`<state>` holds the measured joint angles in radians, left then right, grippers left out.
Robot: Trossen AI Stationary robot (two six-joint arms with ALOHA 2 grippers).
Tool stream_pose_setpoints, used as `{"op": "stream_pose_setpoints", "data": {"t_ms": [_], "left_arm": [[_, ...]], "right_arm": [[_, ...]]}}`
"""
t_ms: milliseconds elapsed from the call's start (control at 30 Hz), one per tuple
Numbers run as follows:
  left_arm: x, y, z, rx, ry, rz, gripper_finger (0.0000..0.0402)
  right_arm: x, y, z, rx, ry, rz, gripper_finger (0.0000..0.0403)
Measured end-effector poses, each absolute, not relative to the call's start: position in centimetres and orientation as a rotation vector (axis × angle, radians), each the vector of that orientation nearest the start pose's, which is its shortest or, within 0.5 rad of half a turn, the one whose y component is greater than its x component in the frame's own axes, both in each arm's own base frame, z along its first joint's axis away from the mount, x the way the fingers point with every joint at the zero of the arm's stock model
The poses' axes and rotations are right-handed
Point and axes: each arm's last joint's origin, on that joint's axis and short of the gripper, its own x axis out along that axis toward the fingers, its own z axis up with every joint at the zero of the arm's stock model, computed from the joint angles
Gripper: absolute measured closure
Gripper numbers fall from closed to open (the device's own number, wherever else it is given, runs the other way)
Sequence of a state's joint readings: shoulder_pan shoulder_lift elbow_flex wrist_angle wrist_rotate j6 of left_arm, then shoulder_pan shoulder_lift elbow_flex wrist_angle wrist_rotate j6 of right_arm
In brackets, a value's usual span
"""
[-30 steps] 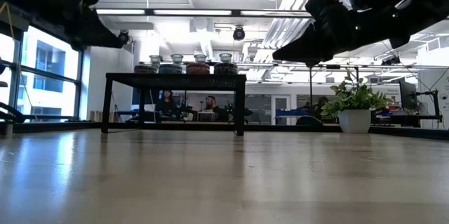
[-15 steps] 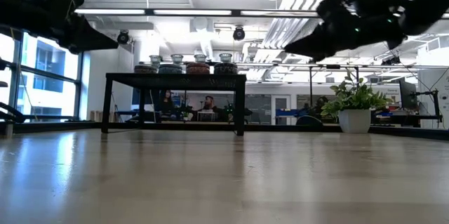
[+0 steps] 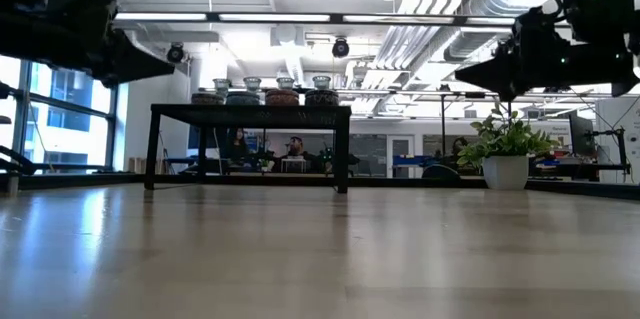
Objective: Pick & Place candle stick holders
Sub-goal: Return to Home Position
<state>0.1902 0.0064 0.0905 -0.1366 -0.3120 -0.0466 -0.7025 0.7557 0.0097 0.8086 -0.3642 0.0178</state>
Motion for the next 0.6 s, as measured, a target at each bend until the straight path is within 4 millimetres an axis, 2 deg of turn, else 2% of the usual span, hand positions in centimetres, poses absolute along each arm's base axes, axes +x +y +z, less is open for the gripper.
{"op": "stream_pose_setpoints", "data": {"t_ms": [133,600], "left_arm": [[9.2,2.6,17.7,-0.033,-0.065,0.479,0.0401],[9.3,2.5,17.2,-0.037,-0.06,0.418,0.0401]], "right_arm": [[11.0,-8.4,17.0,-0.018,-0.053,-0.349,0.0403],[9.9,-7.7,18.1,-0.048,-0.12,-0.375,0.0403]]}}
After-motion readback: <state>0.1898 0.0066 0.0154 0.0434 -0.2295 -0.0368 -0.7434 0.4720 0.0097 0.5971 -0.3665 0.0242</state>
